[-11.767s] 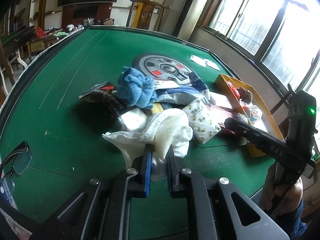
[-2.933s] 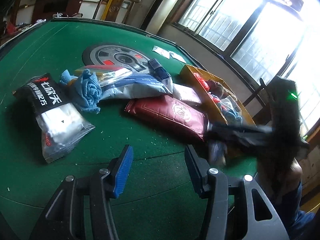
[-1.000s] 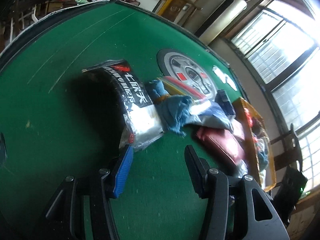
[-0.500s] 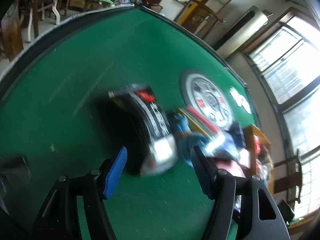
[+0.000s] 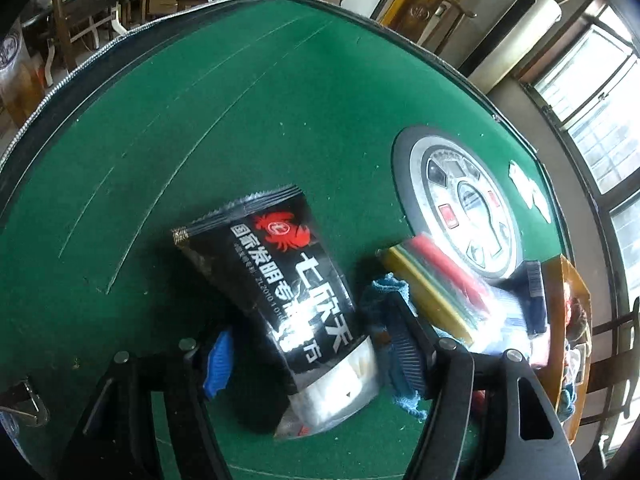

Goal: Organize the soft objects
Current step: 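Grasp the black-and-silver snack bag with the left tool, then carry the snack bag and Vinda pack into the box and open both tools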

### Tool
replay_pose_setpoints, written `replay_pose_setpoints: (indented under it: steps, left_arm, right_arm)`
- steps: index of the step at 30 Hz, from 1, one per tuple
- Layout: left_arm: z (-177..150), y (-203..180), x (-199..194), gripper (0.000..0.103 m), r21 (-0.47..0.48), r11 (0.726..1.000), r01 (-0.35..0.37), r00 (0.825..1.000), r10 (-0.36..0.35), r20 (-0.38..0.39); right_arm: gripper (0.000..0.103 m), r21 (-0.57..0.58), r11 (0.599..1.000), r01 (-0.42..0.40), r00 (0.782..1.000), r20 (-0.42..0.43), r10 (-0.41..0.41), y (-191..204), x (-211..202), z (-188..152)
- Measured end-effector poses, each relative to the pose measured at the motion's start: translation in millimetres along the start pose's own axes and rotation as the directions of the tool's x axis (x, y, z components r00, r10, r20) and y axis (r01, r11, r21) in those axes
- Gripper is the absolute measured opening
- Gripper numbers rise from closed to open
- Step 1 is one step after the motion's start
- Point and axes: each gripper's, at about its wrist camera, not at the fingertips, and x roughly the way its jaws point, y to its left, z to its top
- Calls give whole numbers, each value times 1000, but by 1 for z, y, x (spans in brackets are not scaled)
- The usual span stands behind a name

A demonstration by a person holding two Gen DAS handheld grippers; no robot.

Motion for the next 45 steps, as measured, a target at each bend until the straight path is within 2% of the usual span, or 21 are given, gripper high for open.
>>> replay_pose_setpoints:
  steps: [1,5,8,13,16,23,28,32,40,45]
  left_arm:
    - [-1,3,-1,68,-5,1000,18,1000,-18,10]
    - [-6,21,-8,43,-22,999,41,999,-41,26]
    - [-15,31,-13,36,-10,998,65,998,-65,21]
    - [-35,40,-27,36,34,997,69,998,-69,-5]
    - [-37,39,-29,37,65,996,66,998,-66,-3]
    - [-45,24,-29,37,120,993,-5,997,-4,71]
    - [-64,18,-41,35,158,985,74,994,-86,67]
    - [-81,0,-57,35,227,969,102,988,-125,87]
    - [-105,-57,-86,35,375,904,207,966,-250,69]
    - [-118,-82,-92,35,418,870,261,953,-302,33]
  right_arm:
    - [52,0,1000,0,1000,0,0,0,0,0]
    - [52,-1,1000,2,1000,-2,-2,0,0,0]
    - [52,-1,1000,2,1000,-4,-2,0,1,0]
    - [52,0,1000,3,1000,-4,-3,0,2,0]
    - [52,-2,1000,6,1000,-7,-6,1,3,0]
    - [52,-1,1000,6,1000,-8,-6,1,3,0]
    - [52,-1,1000,6,1000,-8,-6,1,3,0]
    - [52,0,1000,7,1000,-9,-7,0,4,0]
    - [52,6,1000,6,1000,-1,-6,0,4,-1]
    - [52,24,1000,-11,998,55,10,-4,-8,-4]
